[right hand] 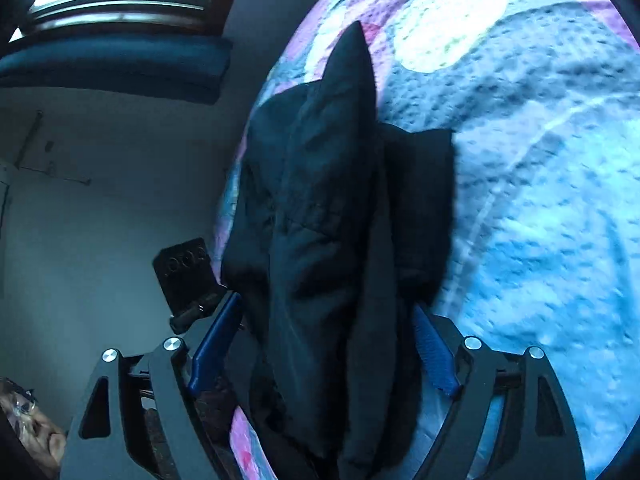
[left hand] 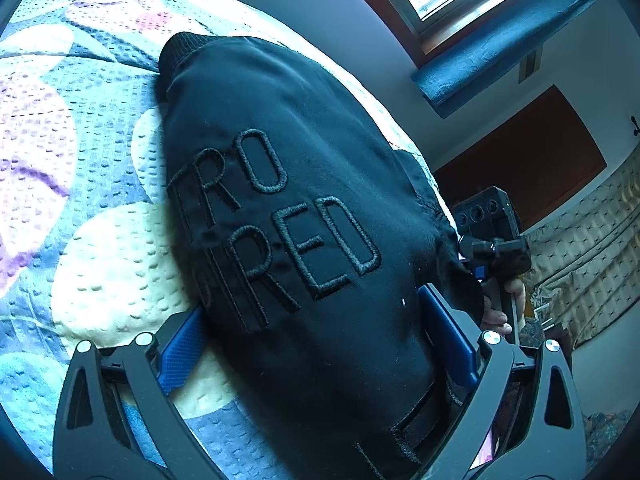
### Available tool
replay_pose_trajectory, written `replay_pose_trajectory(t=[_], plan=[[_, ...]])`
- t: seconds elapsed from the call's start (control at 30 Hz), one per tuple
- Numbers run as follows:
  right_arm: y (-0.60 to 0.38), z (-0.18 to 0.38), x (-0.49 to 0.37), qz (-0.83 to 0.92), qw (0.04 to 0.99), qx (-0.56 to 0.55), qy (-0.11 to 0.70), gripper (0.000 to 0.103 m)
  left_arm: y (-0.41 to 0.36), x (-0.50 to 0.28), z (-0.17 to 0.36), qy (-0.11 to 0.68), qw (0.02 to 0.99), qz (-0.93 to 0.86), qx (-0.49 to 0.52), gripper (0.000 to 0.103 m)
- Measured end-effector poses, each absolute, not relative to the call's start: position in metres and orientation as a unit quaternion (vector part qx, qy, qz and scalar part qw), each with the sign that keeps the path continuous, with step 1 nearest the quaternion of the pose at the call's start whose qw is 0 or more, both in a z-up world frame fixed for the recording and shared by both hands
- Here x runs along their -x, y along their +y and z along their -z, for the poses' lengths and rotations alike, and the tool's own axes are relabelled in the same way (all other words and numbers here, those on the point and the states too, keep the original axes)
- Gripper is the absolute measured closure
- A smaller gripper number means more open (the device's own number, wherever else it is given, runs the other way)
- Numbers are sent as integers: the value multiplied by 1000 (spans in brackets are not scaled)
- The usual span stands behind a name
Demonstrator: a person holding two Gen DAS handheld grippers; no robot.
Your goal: Fold small clothes
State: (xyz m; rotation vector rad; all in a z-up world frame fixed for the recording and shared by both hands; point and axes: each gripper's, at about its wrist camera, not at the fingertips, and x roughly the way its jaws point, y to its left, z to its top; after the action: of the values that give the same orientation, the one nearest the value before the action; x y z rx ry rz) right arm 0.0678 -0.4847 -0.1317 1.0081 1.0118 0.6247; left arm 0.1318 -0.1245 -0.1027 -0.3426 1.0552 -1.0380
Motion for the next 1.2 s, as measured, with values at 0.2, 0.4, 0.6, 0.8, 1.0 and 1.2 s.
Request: replay_pose_trajectory(t=[0.2,0.4,0.6,0.8,1.0,1.2], plan=[[-480,134,-63,-264,741,-451,422,47,-125,-134,99,483,735,450,156,13],[-481,135,-42,-230,761,-457,398,56,-130,-128,90,475,753,436,134,23],[-479,128,-28,-204,777,-452,388,57,-131,-124,84,469,760,432,124,27],[-470,127,-27,-206,775,-457,386,58,-118,-120,76,464,769,423,116,28],[-447,130,-49,-223,767,-457,392,58,-86,-129,72,461,781,402,126,29],[-410,132,-78,-252,755,-455,400,58,-45,-148,71,463,790,378,134,29]])
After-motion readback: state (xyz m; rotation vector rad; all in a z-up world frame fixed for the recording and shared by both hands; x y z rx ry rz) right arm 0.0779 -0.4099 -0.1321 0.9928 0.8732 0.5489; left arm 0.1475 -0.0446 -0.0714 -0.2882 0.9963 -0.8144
